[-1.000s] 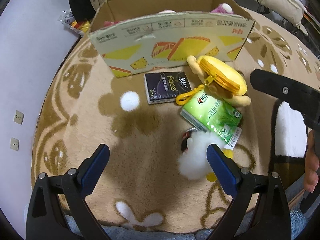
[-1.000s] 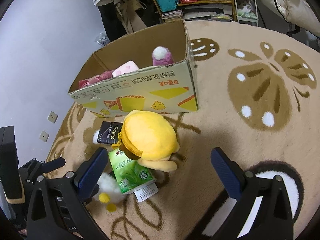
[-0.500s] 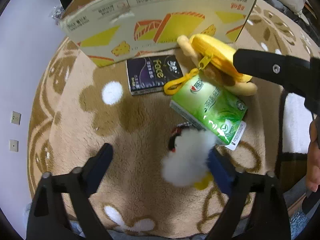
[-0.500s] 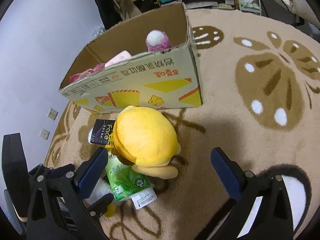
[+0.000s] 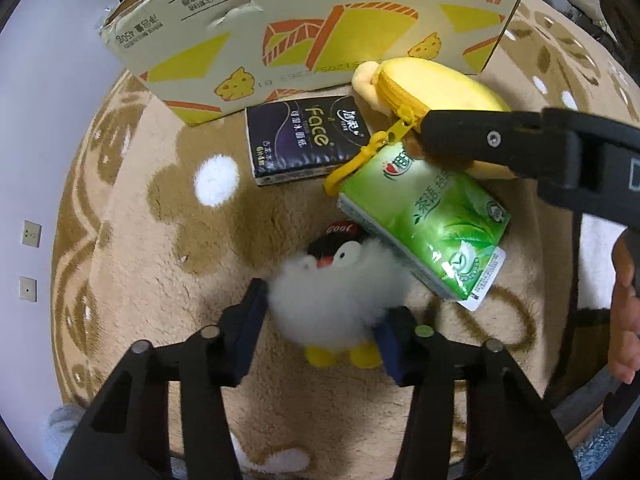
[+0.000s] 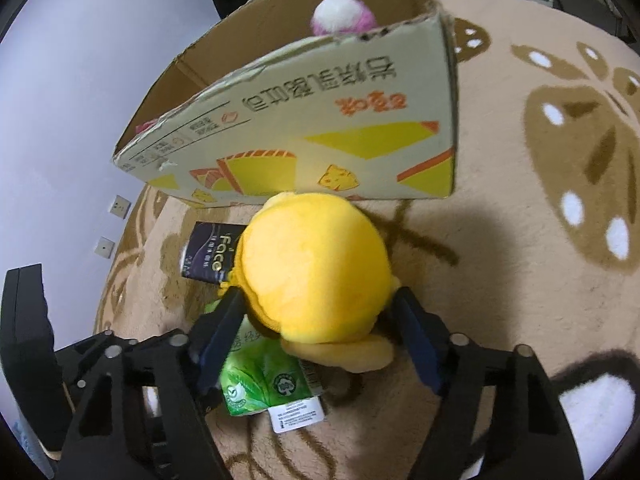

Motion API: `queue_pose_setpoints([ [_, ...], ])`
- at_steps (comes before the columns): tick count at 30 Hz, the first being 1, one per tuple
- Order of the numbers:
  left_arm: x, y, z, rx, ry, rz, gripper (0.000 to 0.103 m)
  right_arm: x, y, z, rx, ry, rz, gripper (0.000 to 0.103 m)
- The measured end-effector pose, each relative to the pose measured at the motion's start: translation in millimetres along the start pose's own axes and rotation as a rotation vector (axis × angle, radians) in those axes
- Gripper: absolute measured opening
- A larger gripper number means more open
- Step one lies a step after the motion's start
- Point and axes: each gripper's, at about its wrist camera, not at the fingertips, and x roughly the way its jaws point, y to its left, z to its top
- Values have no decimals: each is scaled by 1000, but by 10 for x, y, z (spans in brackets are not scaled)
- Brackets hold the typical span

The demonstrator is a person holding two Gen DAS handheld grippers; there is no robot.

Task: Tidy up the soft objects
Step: 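Close the left tool on the chick while the right tool grasps the yellow plush, then lift the chick with the left tool toward the box while the right tool carries the yellow plush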

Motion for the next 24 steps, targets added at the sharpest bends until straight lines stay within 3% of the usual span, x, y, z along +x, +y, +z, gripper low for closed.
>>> queue_pose_setpoints([
  [11,-90,166,-15,-41,-48,5,14,-97,34,-62,6,-33,-8,61],
  [24,-244,218,4,-51,-141,26,12,-356,-48,-111,49,-85,-14,57],
])
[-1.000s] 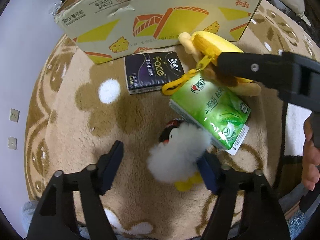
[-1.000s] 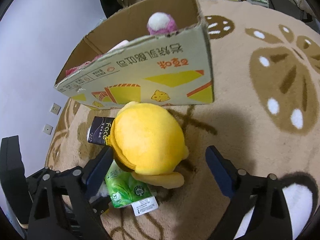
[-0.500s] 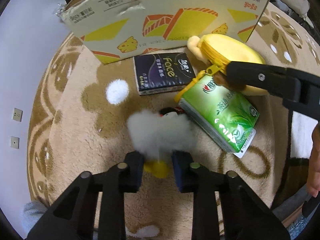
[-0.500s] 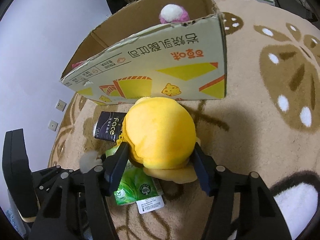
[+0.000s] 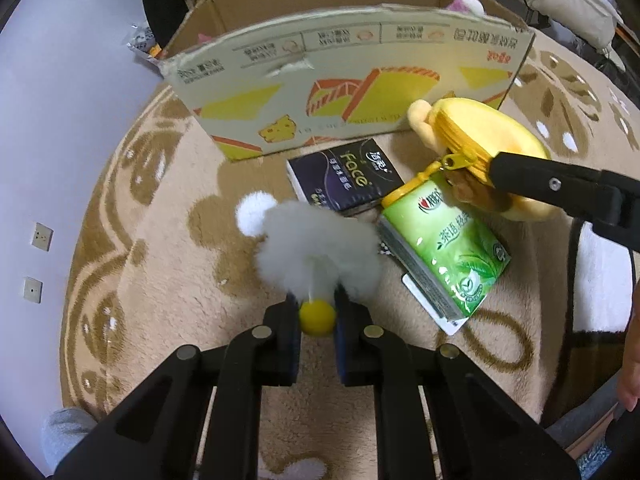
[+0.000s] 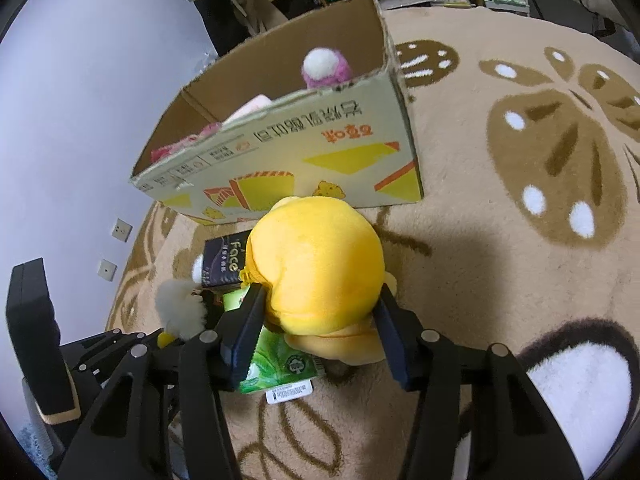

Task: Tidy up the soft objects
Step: 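Lift the chick with the left tool toward the box while the right tool carries the yellow plush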

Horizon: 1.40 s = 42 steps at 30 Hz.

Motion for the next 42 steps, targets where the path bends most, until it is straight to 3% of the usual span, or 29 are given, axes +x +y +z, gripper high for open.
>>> queue_pose_setpoints([
  [24,-411,154,16,-63,-173,-81,12,-401,22,-21,53,-101,19,57],
  [42,-1325,500,125,-146,-488,-16,12,-909,236,15,24,-259,84,57],
])
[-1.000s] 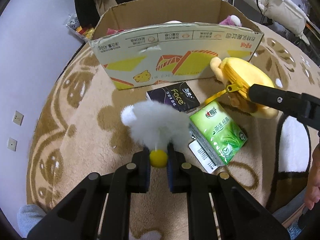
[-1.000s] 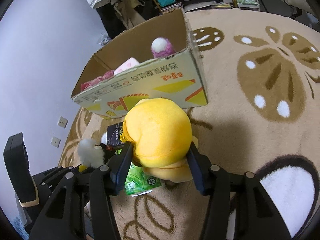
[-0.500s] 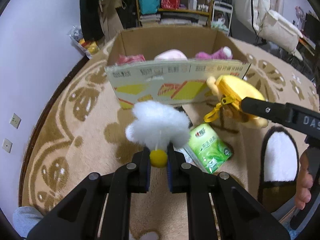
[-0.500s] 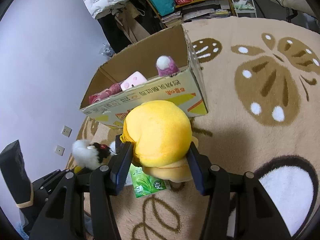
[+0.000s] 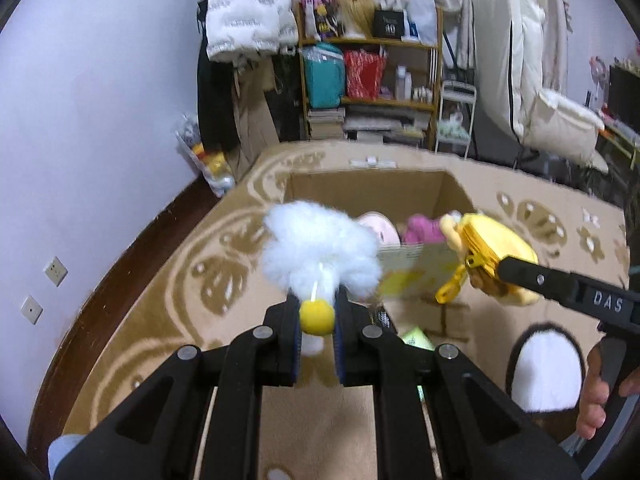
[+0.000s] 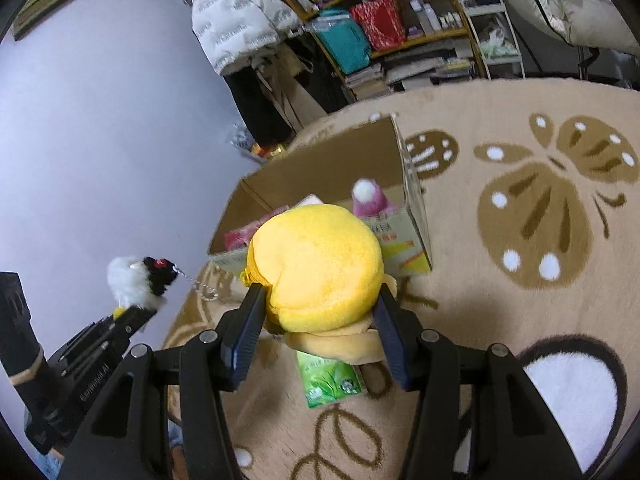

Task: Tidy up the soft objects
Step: 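Lift the chick with the left tool toward the box while the right tool carries the yellow plush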

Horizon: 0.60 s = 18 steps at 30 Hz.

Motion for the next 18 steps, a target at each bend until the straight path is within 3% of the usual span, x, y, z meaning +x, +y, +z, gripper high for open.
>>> queue_pose_setpoints([
  [8,66,89,462,-2,-82,35,12,-58,10,268,3,-84,49,57],
  [18,445,69,853,1,-85,30,12,162,17,611,-51,-120,29,58],
])
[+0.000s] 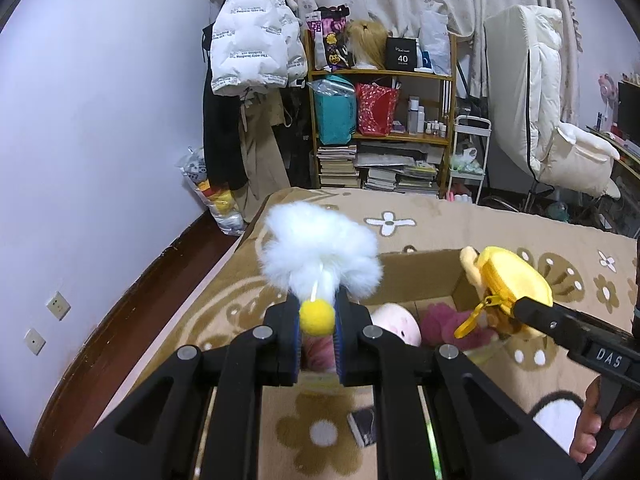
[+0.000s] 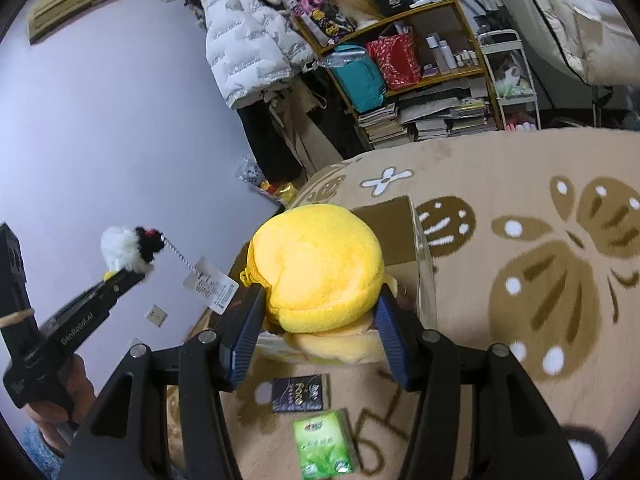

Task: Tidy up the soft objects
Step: 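Lift the chick with the left tool toward the box while the right tool carries the yellow plush, then open both tools to drop the chick and yellow plush into the box, then withdraw both tools and lower them toward the black and green tissue packs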

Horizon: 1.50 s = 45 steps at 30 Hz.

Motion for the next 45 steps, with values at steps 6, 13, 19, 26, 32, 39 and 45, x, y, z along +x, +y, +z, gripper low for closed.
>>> queue_pose_setpoints([
  [6,263,-114,-48,20,35,-22,12,253,39,139,-103,33,-75,59],
  [13,658,-210,-270,41,135,-55,13,511,-25,94,-147,70,-104,62],
  [19,851,-297,-395,70,205,-80,16,566,-48,103,-160,65,-82,66],
  [26,872,-246,-403,83,229,-37,27,556,-75,129,-138,87,-59,77],
  [32,735,-143,-361,57,200,-21,59,506,-71,86,-132,95,-62,93],
  [39,471,-1,-308,31,164,30,93,328,-66,84,-103,65,-91,103],
  [45,280,67,-317,31,164,32,100,167,-58,39,-70,40,-129,103],
])
